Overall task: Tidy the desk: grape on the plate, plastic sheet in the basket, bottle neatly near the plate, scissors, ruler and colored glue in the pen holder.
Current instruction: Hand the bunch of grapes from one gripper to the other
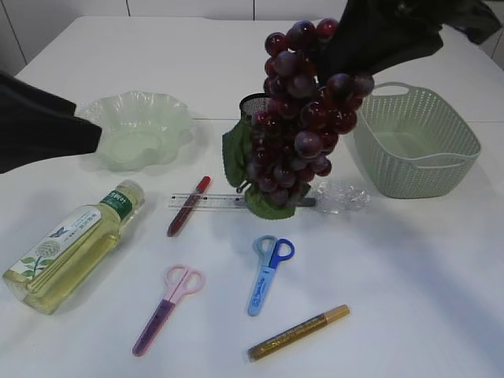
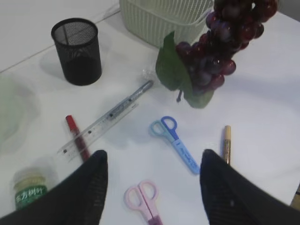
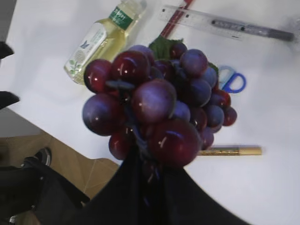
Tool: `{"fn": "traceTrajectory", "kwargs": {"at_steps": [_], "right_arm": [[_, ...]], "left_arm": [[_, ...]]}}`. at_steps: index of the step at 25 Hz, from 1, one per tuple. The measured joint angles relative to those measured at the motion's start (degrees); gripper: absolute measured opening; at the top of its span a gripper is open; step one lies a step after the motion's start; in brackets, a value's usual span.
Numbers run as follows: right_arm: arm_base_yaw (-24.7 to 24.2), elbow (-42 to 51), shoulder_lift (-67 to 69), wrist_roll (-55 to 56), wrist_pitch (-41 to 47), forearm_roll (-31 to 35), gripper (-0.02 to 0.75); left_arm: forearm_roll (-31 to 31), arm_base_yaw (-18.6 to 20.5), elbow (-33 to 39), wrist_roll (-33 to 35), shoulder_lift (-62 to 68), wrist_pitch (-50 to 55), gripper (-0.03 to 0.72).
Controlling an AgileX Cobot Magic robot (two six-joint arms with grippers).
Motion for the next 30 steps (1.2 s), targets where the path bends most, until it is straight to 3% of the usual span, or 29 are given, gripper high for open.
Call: {"fn": "traceTrajectory", "kwargs": {"at_steps": [5, 8, 17, 25, 30], "right_arm": [[0.0, 0.0, 0.0, -1.31, 0.0, 4.36, 0.065], [0.0, 0.0, 0.0, -1.54, 0.0, 5.87, 0.065], [0.0, 0.0, 0.0, -1.69, 0.0, 10.04, 0.065], [0.0, 0.0, 0.0, -1.69, 0.0, 11.18, 0.064], [0.0, 0.0, 0.0, -1.69, 0.0, 11.18, 0.063]], "left_arm": [[-10.13, -3.44, 0.0, 12.2, 5.02, -0.5, 0.54], [-13.63, -6.41, 0.0, 16.19, 6.71, -0.85, 0.569], [-26.7, -14.47, 0.0, 28.68, 11.1, -3.24, 0.582], [-37.59, -15.71, 0.0, 35.65, 16.14, -3.13, 0.582], [-40.02, -15.71, 0.0, 37.26, 17.41, -0.61, 0.583]]}}
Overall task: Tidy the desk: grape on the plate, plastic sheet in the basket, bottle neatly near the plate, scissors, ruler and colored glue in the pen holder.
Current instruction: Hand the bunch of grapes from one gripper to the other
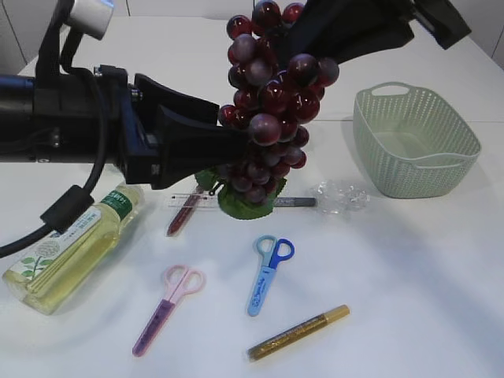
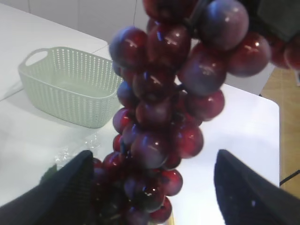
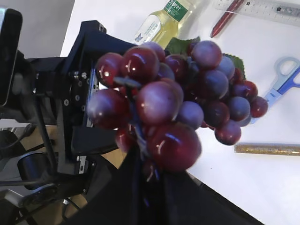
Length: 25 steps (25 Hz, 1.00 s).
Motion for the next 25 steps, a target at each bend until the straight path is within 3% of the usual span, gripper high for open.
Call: {"fn": "traceTrajectory", "kwargs": {"at_steps": [12, 20, 25], "right_arm": [[0.0, 0.0, 0.0, -0.61, 0.0, 1.21, 0.063], [0.0, 0.0, 0.0, -1.54, 0.0, 1.94, 0.063], [0.0, 0.0, 0.0, -1.81, 0.0, 2.17, 0.063]], "left_arm": [[-0.25, -0.21, -1.85, 0.43, 1.82, 2.08, 0.583], [-0.48, -6.02, -8.32, 0.43, 8.07, 1.75, 0.583], [-0.48, -6.92, -9.03, 0.43, 9.55, 0.04, 0.571]]}}
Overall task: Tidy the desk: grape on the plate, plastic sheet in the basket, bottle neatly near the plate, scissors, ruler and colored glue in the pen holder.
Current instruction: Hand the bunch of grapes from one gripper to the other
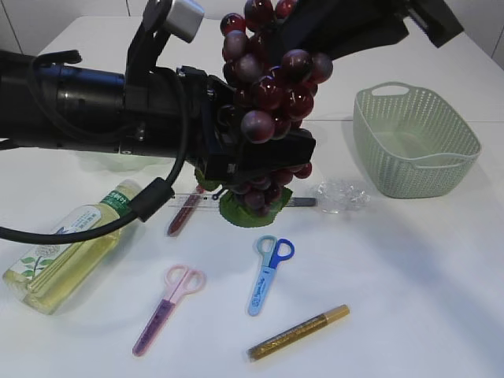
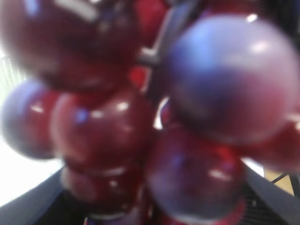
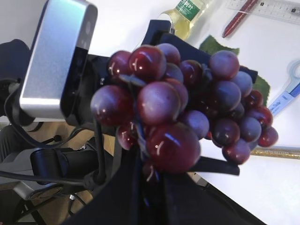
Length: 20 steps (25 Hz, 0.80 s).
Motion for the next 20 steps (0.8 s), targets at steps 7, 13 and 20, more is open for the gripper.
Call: {"fn": "traceTrajectory", "kwargs": {"at_steps": [7, 13, 20], "right_arm": [[0.0, 0.0, 0.0, -0.2, 0.0, 0.14, 0.063], [0.0, 0.0, 0.0, -0.25, 0.0, -1.37, 0.065], [0.0, 0.0, 0.0, -0.34, -0.1, -3.39, 0.073]], "left_arm": [[0.0, 0.0, 0.0, 0.0, 0.0, -0.23, 0.332], [0.0, 0.0, 0.0, 0.0, 0.12, -0.11, 0.19], [0.0, 0.0, 0.0, -0.11, 0.12, -0.11, 0.176]]}}
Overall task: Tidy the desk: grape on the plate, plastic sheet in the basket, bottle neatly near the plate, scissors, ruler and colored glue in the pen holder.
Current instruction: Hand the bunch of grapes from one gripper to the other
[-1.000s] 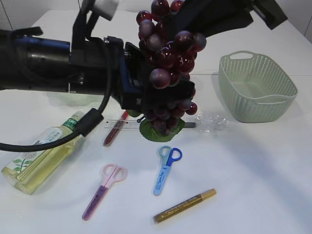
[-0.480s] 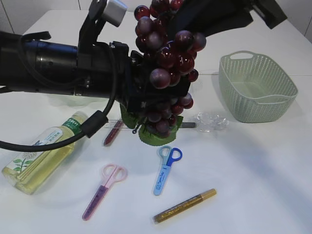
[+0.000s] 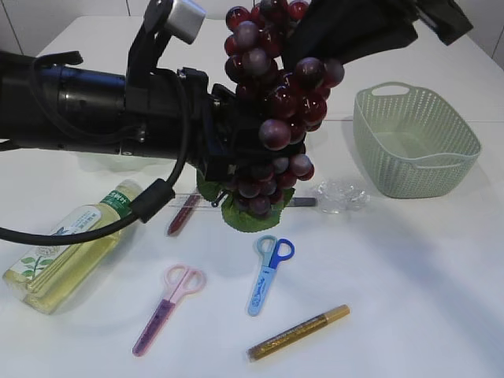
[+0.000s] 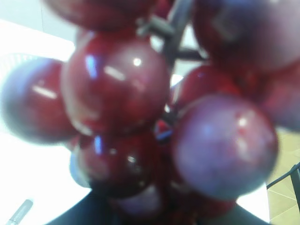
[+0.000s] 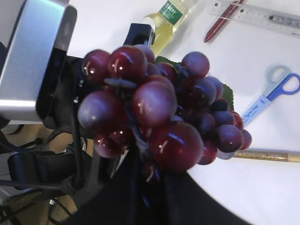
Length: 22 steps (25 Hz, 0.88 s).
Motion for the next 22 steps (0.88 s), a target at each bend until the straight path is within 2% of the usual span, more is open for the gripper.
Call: {"fn": "traceTrajectory", "kwargs": {"at_steps": [5, 14, 17, 22], "right_arm": [[0.0, 0.0, 0.0, 0.0, 0.0, -0.6, 0.138], [0.0, -0.02, 0.0, 0.0, -0.1, -0.73, 0.54], [0.0, -0.02, 0.0, 0.0, -0.1, -1.02, 0.58], [0.0, -0.12, 0.0, 0.24, -0.21, -6.01, 0.587]], "left_arm": [[0.0, 0.0, 0.0, -0.08, 0.0, 0.0, 0.174], [0.0, 0.0, 0.0, -0.27, 0.0, 0.0, 0.166], [0.0, 0.0, 0.0, -0.5, 0.0, 0.0, 0.164], [0.0, 0.0, 0.0, -0.9, 0.0, -1.49, 0.162]]}}
